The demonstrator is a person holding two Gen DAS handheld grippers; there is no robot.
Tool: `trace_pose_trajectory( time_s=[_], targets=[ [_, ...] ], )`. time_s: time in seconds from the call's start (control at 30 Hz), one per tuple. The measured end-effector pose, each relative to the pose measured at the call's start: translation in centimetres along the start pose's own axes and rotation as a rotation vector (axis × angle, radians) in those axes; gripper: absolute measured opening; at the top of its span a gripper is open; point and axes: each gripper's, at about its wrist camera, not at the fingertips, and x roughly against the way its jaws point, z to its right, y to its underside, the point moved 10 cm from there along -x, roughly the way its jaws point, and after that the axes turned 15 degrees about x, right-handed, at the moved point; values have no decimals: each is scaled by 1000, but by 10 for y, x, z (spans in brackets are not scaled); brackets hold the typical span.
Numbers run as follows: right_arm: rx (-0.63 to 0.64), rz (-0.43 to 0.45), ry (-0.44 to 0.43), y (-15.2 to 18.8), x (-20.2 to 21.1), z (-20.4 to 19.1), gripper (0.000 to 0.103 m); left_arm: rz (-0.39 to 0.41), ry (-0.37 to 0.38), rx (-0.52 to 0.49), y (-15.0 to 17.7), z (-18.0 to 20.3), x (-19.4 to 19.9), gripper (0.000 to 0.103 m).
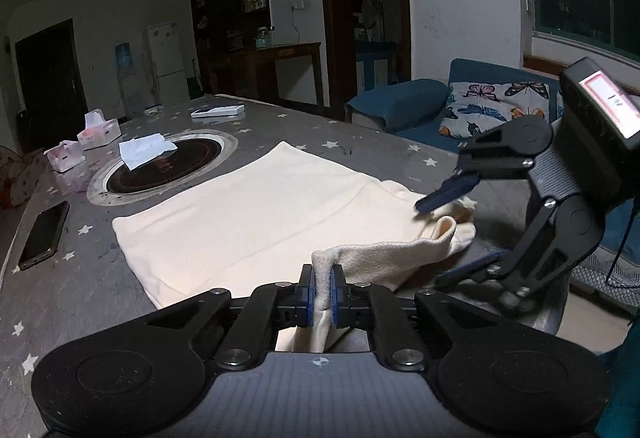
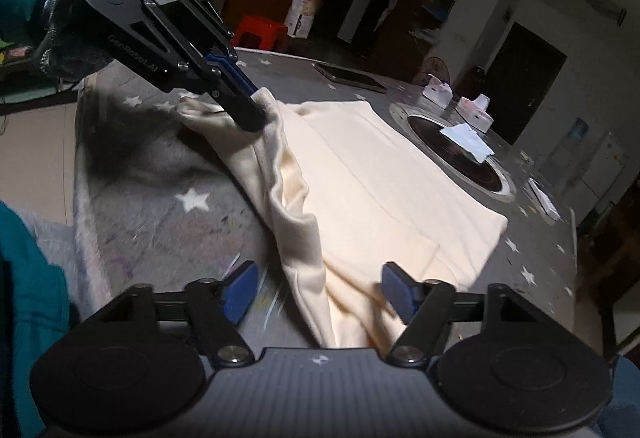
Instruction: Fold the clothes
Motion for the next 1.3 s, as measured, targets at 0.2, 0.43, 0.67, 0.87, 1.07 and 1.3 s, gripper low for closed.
trace_pose_trajectory(
  time_s=[0.2,0.43,0.67,0.87,1.07,1.3],
  targets=[
    [-126,-6,-82,-2,-11,15,20,-13,-6,-10,11,-1,8,13],
    [-231,22,-119,-12,-7,32,13,-32,-60,-120,39,2,21,38],
    [-241,30,-100,-18,-8,39,13,-58,-122,-214,54,-4,14,36],
    [-263,44,-73,-17,-1,35,9,-53,-114,-196,53,-12,17,7],
    [-273,85,-63,-25,20,29,9,-20,-104,-150,45,-7,43,5],
    [-268,120,-137,-42,69,5,9,-9,-60,-103,46,13,97,5]
  ],
)
